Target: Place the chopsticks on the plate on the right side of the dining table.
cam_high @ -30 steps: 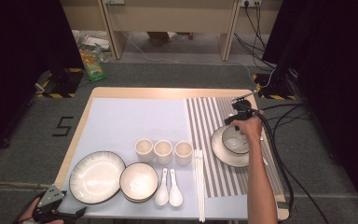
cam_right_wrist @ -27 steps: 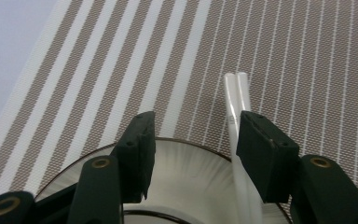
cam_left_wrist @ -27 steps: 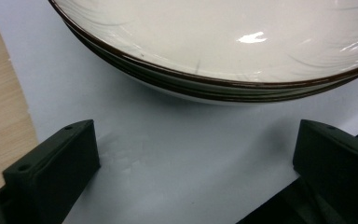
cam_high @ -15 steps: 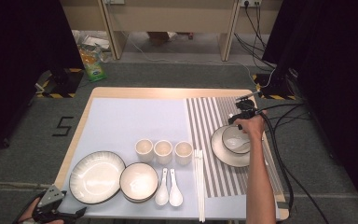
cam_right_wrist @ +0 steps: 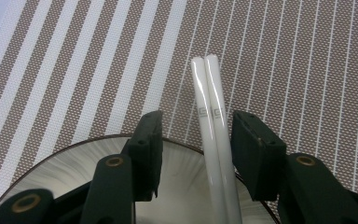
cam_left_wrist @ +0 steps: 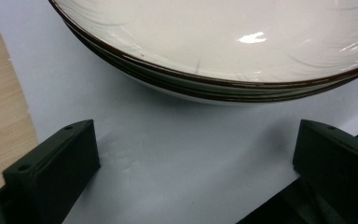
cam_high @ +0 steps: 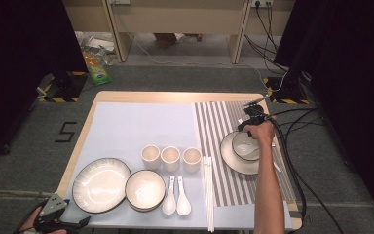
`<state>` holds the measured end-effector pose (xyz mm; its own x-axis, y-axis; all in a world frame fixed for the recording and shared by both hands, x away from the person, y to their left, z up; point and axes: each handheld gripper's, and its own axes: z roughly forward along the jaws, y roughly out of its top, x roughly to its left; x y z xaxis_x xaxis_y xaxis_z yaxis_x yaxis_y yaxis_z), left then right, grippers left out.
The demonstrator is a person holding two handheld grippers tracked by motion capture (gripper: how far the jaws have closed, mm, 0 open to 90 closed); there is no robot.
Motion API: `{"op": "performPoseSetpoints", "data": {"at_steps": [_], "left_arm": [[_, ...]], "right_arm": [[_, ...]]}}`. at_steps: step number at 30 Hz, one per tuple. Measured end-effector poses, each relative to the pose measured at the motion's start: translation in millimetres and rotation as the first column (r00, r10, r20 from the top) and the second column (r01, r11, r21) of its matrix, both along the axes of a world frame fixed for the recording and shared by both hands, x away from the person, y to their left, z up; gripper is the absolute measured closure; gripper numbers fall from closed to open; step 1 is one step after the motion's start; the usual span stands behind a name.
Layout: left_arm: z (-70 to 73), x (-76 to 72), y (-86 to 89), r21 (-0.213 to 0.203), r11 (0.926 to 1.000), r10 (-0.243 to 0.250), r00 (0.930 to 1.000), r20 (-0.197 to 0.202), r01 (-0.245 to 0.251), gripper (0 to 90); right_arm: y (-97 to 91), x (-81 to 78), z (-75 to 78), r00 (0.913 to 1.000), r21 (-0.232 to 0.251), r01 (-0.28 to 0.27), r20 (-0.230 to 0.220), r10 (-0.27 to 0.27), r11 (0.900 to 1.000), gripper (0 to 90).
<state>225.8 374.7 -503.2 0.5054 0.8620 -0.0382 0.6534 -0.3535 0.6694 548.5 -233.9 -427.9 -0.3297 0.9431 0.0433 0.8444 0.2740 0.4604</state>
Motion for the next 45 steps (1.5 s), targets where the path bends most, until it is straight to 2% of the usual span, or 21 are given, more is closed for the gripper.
{"op": "performPoseSetpoints", "data": {"at_steps": [4,8,13,16,19,28,29,33,45], "left_arm": [[0.0,-0.1,0.0,-0.001,1.0000,0.000,1.0000,0.000,0.000,0.0],[0.0,0.0,0.0,0.000,1.0000,0.000,1.0000,0.000,0.000,0.0],[0.1,0.0,0.0,0.000,1.0000,0.000,1.0000,-0.001,0.000,0.0],[0.0,-0.1,0.1,0.000,1.0000,0.000,1.0000,0.000,0.000,0.0],[0.0,0.0,0.0,-0.001,1.0000,-0.001,1.0000,-0.001,0.001,0.0],[0.0,0.0,0.0,-0.001,1.0000,-0.001,1.0000,0.000,0.001,0.0],[0.0,-0.1,0.0,-0.001,1.0000,0.000,1.0000,0.000,0.000,0.0],[-0.1,-0.2,0.1,-0.001,1.0000,0.000,1.0000,0.001,0.000,0.0],[0.0,-0.2,0.4,0.000,1.0000,-0.001,1.0000,0.003,0.001,0.0]], "right_arm": [[3.9,0.5,-1.5,0.9996,0.015,-0.028,-0.005,0.028,0.9995,59.8],[8.4,0.3,-1.4,0.9989,-0.001,-0.045,-0.008,0.045,0.9990,64.6],[13.1,0.8,-0.6,0.9984,-0.017,-0.057,-0.011,0.056,0.9982,65.5],[17.1,1.7,0.6,0.9977,-0.046,-0.065,-0.019,0.065,0.9968,65.6],[22.3,1.6,1.4,0.9968,-0.044,-0.074,-0.033,0.073,0.9963,67.2],[34.7,3.6,4.4,0.9927,-0.102,-0.118,-0.035,0.115,0.9878,69.1],[36.7,4.2,5.2,0.9916,-0.121,-0.128,-0.035,0.124,0.9844,69.9],[41.1,5.1,7.3,0.9924,-0.140,-0.123,-0.024,0.121,0.9824,72.3],[50.6,7.4,2.7,0.9906,-0.157,-0.134,-0.046,0.128,0.9785,65.3]]}}
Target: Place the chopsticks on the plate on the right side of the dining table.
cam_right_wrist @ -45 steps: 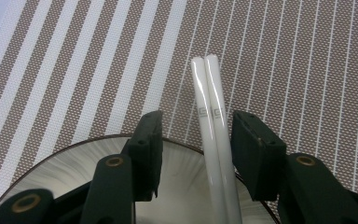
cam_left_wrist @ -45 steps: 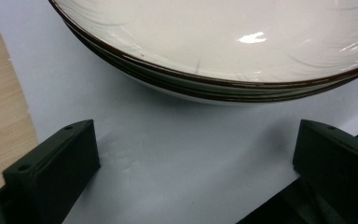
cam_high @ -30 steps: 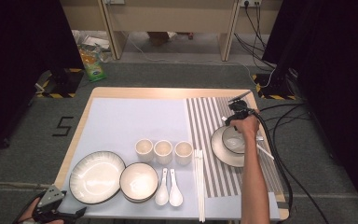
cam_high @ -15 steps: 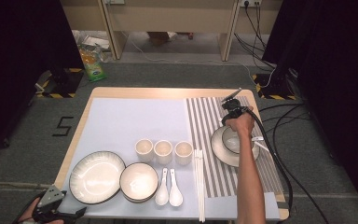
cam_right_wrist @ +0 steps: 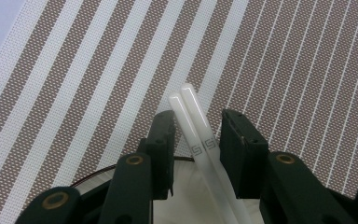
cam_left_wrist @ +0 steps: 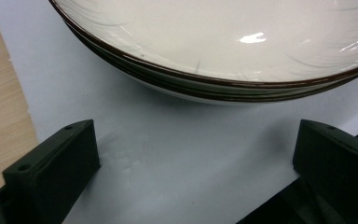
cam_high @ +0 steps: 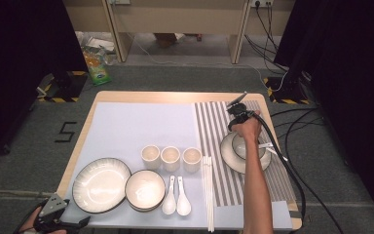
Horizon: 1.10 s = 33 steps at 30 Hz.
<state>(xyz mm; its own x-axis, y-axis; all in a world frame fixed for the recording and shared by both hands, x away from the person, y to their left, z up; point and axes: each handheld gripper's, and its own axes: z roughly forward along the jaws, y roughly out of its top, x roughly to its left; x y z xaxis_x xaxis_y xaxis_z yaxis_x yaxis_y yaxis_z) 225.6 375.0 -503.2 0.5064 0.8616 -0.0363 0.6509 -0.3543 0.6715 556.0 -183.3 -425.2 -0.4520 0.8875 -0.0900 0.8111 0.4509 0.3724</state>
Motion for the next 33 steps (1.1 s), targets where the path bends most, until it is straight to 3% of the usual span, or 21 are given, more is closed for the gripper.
{"op": "performPoseSetpoints", "data": {"at_steps": [17,33], "left_arm": [[-0.1,-0.1,0.3,-0.001,1.0000,-0.002,1.0000,0.001,0.002,0.0],[-0.1,-0.1,0.3,-0.001,1.0000,-0.002,1.0000,0.001,0.002,0.0]], "right_arm": [[23.7,-1.4,-3.9,0.9983,-0.019,-0.058,-0.008,0.058,0.9982,63.3],[31.0,-7.5,-7.0,0.9948,-0.083,-0.102,-0.008,0.102,0.9914,64.3]]}}
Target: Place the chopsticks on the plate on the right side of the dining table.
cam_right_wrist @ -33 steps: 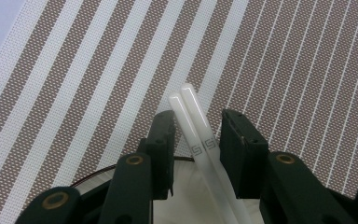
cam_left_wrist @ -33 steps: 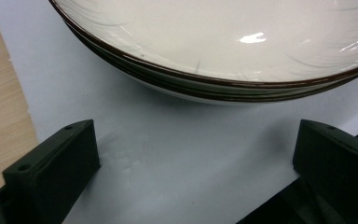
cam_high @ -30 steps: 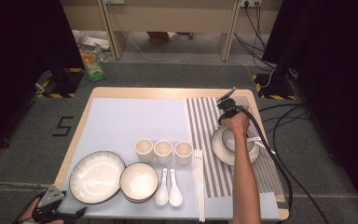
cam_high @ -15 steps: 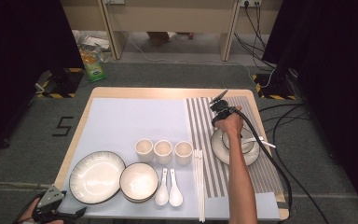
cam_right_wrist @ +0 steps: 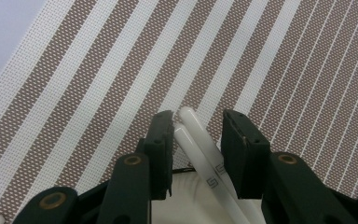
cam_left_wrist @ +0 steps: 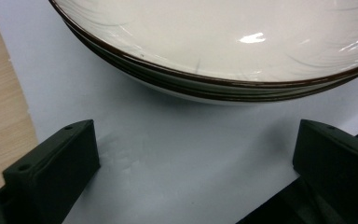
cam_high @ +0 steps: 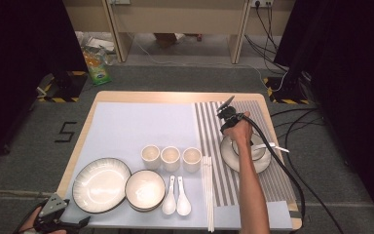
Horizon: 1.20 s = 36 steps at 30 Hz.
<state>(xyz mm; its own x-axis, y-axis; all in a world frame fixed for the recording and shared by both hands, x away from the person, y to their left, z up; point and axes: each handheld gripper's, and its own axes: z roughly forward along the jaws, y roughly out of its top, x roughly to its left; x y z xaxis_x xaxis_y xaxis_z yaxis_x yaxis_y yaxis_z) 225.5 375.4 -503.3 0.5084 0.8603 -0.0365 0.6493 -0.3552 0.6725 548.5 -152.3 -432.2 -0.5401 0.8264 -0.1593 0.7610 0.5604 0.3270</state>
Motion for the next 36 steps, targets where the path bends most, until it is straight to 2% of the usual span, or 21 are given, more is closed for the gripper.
{"op": "performPoseSetpoints", "data": {"at_steps": [7,12,18,20,21,23,26,28,31,36], "left_arm": [[0.0,0.0,0.0,0.000,1.0000,0.000,1.0000,0.000,0.000,0.0],[-0.1,-0.1,0.0,-0.003,1.0000,0.000,1.0000,-0.001,0.000,0.0],[-0.2,-0.1,0.4,-0.002,1.0000,-0.003,1.0000,0.002,0.003,0.0],[-0.2,-0.1,0.4,-0.002,1.0000,-0.003,1.0000,0.002,0.003,0.0],[-0.1,-0.1,0.6,0.000,1.0000,-0.005,1.0000,0.001,0.005,0.0],[-0.2,-0.1,0.5,-0.003,1.0000,-0.004,1.0000,0.002,0.004,0.0],[-0.2,-0.1,0.3,-0.005,1.0000,-0.003,1.0000,-0.001,0.003,0.0],[-0.2,-0.1,0.3,-0.005,1.0000,-0.003,1.0000,0.000,0.003,0.0],[-0.2,-0.1,0.5,-0.003,1.0000,-0.003,1.0000,0.002,0.003,0.0],[-0.2,-0.2,0.7,-0.007,1.0000,-0.006,1.0000,-0.002,0.006,0.0]], "right_arm": [[9.7,0.4,0.2,0.9997,-0.035,-0.023,0.008,0.023,0.9991,65.3],[17.3,1.5,-0.5,0.9997,-0.030,-0.018,0.018,0.019,0.9994,65.3],[31.9,1.2,-0.2,0.9985,-0.039,-0.051,0.015,0.052,0.9979,65.3],[34.3,1.2,-0.7,0.9987,-0.043,-0.049,0.011,0.050,0.9979,61.1],[34.7,1.2,-1.1,0.9992,-0.043,-0.041,0.002,0.041,0.9982,56.3],[32.6,1.2,-0.5,0.9992,-0.052,-0.040,-0.002,0.040,0.9978,53.6],[30.0,-0.3,2.8,0.9991,-0.037,-0.041,-0.007,0.041,0.9985,51.2],[28.8,-1.6,3.7,0.9984,-0.045,-0.053,-0.021,0.052,0.9976,51.3],[25.1,-2.3,4.0,0.9988,-0.081,-0.041,-0.028,0.039,0.9958,52.1],[19.1,-3.6,2.1,0.9984,-0.097,-0.041,-0.043,0.037,0.9944,56.2]]}}
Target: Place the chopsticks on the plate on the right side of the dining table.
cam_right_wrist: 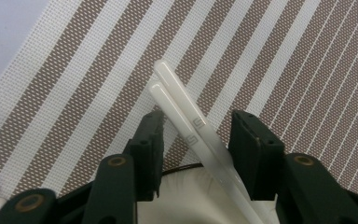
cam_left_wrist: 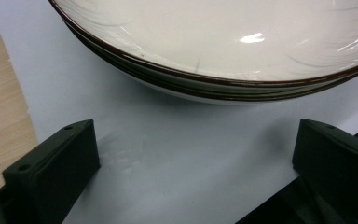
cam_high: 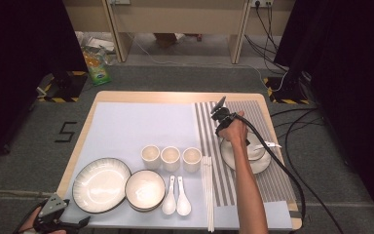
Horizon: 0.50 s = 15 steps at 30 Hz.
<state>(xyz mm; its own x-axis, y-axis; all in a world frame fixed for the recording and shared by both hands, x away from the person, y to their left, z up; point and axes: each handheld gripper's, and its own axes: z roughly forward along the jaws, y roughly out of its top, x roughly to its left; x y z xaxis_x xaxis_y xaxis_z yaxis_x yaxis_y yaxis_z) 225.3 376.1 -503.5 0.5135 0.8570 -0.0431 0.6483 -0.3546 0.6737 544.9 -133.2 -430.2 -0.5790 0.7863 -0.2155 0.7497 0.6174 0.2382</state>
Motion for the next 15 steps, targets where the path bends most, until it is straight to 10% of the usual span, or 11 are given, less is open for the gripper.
{"op": "performPoseSetpoints", "data": {"at_steps": [15], "left_arm": [[-0.1,0.1,-0.1,0.000,1.0000,0.001,1.0000,0.001,-0.001,0.0]], "right_arm": [[7.5,-1.0,-1.6,0.9988,-0.031,-0.037,0.032,0.038,0.9988,60.7]]}}
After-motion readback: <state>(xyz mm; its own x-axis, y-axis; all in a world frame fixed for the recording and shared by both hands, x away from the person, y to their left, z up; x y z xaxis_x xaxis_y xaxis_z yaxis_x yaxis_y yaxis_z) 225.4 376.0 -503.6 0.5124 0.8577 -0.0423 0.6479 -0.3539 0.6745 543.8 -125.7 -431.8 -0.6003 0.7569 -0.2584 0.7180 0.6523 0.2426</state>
